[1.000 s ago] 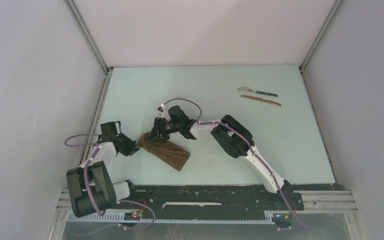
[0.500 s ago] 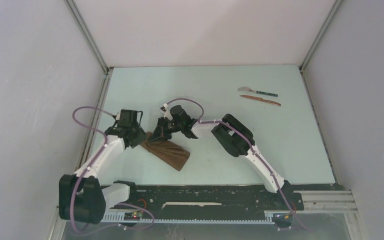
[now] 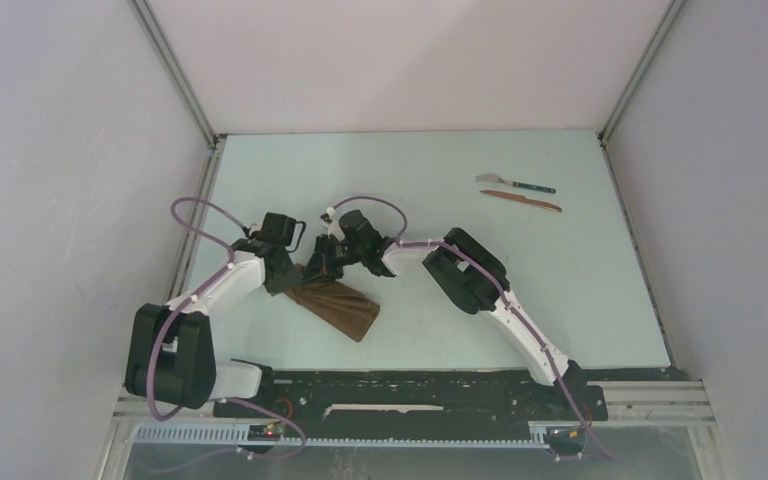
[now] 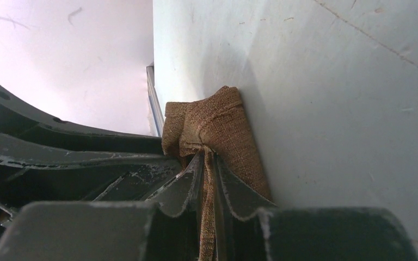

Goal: Fold the napkin into a case and place the utensils inside
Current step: Smooth out the smaller rectangle-folded napkin at the center of the board.

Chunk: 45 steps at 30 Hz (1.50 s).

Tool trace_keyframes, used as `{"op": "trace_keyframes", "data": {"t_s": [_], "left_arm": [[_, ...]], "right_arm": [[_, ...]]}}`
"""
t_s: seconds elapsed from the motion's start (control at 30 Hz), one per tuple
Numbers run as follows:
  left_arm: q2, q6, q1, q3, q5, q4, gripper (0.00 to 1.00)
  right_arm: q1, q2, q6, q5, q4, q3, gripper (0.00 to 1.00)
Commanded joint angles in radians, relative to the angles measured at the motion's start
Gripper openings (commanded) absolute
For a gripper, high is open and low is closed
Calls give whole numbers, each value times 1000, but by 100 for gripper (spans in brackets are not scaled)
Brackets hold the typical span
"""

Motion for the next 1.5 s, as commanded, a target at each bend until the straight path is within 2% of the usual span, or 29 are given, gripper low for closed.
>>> {"op": "trace_keyframes", "data": {"t_s": [0.0, 0.1, 0.23, 0.53, 0.8, 0.9, 1.07, 1.13, 1.27, 1.47], "left_arm": [[38, 30, -6, 47, -52, 16, 31], [58, 40, -6, 60, -50, 19, 23], [15, 42, -7, 51, -65, 27, 1], [-106, 55, -7, -57, -1, 153, 0], [-123, 48, -7, -29, 104, 226, 0], [-131, 35, -5, -23, 82, 228, 0], [-73, -12, 15, -34, 57, 145, 0], [-45, -30, 45, -46, 68, 140, 0], [28, -28, 135, -39, 127, 141, 0], [55, -42, 144, -31, 183, 182, 0]], "right_arm": [[8, -29, -44, 27, -50, 31, 19], [11, -31, -61, 32, -73, 42, 19], [15, -29, -88, 25, -79, 55, 19], [24, 38, -97, -6, -109, 159, 22], [81, 90, -128, 41, -197, 172, 19], [82, 82, -101, 28, -131, 129, 19], [59, 79, -163, -21, -222, 243, 24], [68, 99, -133, -41, -180, 243, 24], [107, 125, -6, -52, -7, 137, 25], [109, 148, 44, -72, 18, 186, 28]]}}
